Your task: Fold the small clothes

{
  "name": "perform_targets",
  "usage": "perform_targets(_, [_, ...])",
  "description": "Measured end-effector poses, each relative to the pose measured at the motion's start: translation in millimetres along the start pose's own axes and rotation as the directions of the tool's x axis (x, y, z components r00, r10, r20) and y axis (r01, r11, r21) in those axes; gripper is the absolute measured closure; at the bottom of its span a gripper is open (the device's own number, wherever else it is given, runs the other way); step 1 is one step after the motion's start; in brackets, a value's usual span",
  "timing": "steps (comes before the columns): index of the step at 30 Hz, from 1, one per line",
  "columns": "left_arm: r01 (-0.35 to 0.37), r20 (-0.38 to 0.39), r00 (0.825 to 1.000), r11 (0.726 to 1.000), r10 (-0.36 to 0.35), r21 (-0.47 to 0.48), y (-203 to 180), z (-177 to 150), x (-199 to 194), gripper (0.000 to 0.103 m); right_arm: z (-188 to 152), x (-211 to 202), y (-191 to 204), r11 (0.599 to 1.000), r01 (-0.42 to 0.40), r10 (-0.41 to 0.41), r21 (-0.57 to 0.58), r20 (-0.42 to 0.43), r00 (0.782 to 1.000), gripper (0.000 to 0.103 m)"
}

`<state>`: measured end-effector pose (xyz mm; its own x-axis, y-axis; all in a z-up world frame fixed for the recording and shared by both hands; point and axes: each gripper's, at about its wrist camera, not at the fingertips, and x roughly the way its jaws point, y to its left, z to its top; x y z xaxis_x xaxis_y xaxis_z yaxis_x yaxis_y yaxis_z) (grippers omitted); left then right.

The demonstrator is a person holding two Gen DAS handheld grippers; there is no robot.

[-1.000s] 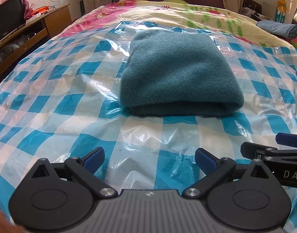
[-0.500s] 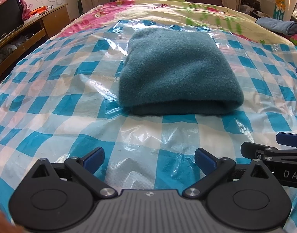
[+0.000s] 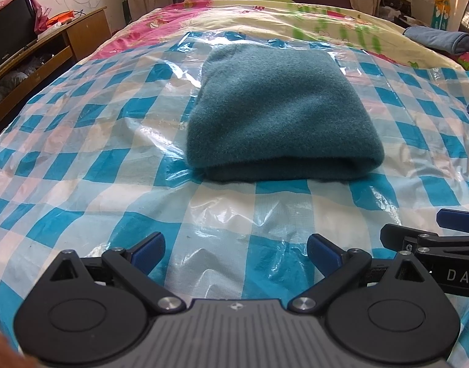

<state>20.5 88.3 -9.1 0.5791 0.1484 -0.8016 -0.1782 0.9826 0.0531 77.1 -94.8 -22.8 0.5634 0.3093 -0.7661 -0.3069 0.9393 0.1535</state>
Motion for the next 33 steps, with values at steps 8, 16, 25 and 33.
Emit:
perform_targets(8, [-0.001,0.001,1.0,1.0,0.001,0.002,-0.6,-0.4,-1.1,0.001,-0.4,-0.3,-0.4,1.0,0.001,-0.001,0.0,0.001,1.0,0.016])
perform_targets(16, [-0.001,0.001,1.0,1.0,0.001,0.002,-0.8,-0.5,-1.4,0.001,-0.7,-0.9,-2.0,1.0,0.001,-0.001,0.002,0.003,1.0,0.016])
perform_targets(25, [0.0,0.0,1.0,1.0,0.0,0.0,-2.2,-0.7,-3.2,0.003,-1.0,-0.9,-1.3,1.0,0.002,-0.002,0.002,0.003,1.0,0.016])
perform_targets(33, [0.001,0.0,1.0,1.0,-0.001,0.0,-2.2,-0.9,-3.3,0.003,-1.1,-1.0,-1.8,1.0,0.001,-0.001,0.002,0.003,1.0,0.016])
